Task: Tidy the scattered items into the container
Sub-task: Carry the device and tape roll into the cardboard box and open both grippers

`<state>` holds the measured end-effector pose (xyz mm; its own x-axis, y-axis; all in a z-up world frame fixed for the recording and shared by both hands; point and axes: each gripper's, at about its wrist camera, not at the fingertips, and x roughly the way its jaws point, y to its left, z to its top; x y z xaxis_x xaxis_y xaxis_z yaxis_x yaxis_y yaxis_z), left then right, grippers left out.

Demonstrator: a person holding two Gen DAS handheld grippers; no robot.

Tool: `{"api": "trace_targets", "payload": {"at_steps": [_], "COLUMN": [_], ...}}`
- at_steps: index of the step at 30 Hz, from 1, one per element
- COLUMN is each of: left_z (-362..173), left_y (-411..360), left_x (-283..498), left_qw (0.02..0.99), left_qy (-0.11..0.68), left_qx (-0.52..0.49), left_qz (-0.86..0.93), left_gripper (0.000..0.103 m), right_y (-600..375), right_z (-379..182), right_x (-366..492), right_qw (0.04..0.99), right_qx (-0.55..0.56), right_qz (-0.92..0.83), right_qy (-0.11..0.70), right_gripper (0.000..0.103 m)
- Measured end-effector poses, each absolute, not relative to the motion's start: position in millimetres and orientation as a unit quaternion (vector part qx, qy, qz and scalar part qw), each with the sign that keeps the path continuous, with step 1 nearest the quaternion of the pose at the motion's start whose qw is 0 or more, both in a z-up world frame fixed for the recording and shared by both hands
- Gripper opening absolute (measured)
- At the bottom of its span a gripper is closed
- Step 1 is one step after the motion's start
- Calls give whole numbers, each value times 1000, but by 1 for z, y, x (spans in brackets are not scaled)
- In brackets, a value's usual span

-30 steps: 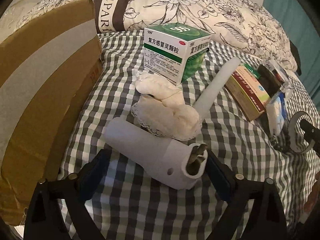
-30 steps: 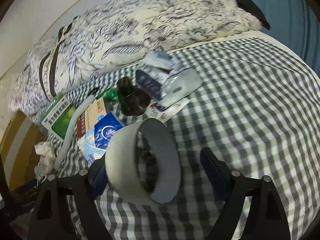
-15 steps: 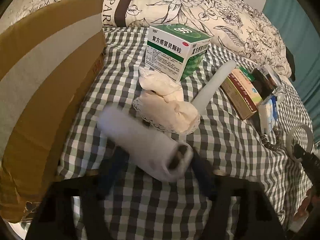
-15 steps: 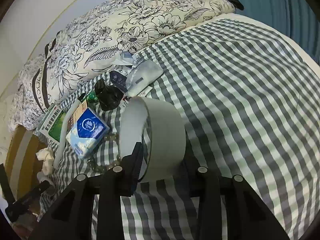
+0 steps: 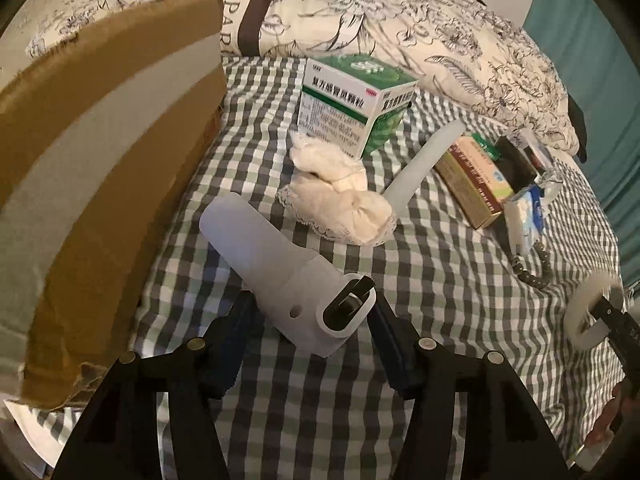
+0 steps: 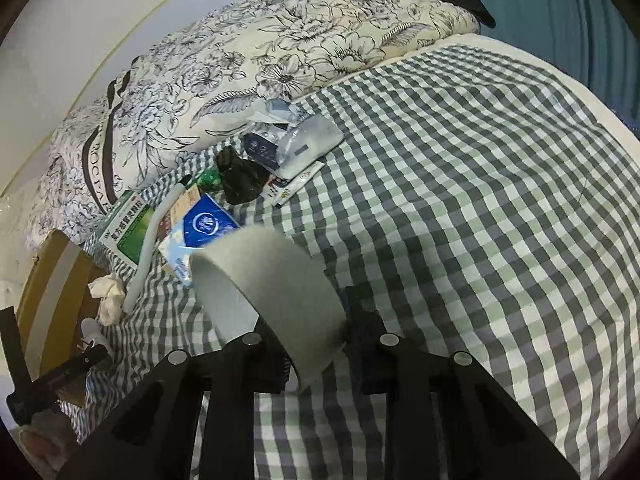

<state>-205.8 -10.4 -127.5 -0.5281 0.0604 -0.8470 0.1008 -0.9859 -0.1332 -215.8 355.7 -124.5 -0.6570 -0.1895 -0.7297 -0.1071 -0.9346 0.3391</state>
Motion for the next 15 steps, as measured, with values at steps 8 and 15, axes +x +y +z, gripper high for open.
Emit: {"api": "trace_targets", "payload": {"at_steps": [8, 15], "left_z": [-100, -78], "left_y": [-4, 0], "left_x": [-195, -184], "left_qw": [-2, -8], "left_qy": [76, 75], "left_qx": [460, 445], "left_qz": [-885, -893], "left_gripper": [59, 59], "right_y": [348, 348], "right_z": [-115, -93], "right_x": [-208, -191], "right_qw": [37, 43], "right_qx": [413, 396], "right_qz": [-894, -902], "right_qy": [-168, -166], "right_gripper": [8, 6]}}
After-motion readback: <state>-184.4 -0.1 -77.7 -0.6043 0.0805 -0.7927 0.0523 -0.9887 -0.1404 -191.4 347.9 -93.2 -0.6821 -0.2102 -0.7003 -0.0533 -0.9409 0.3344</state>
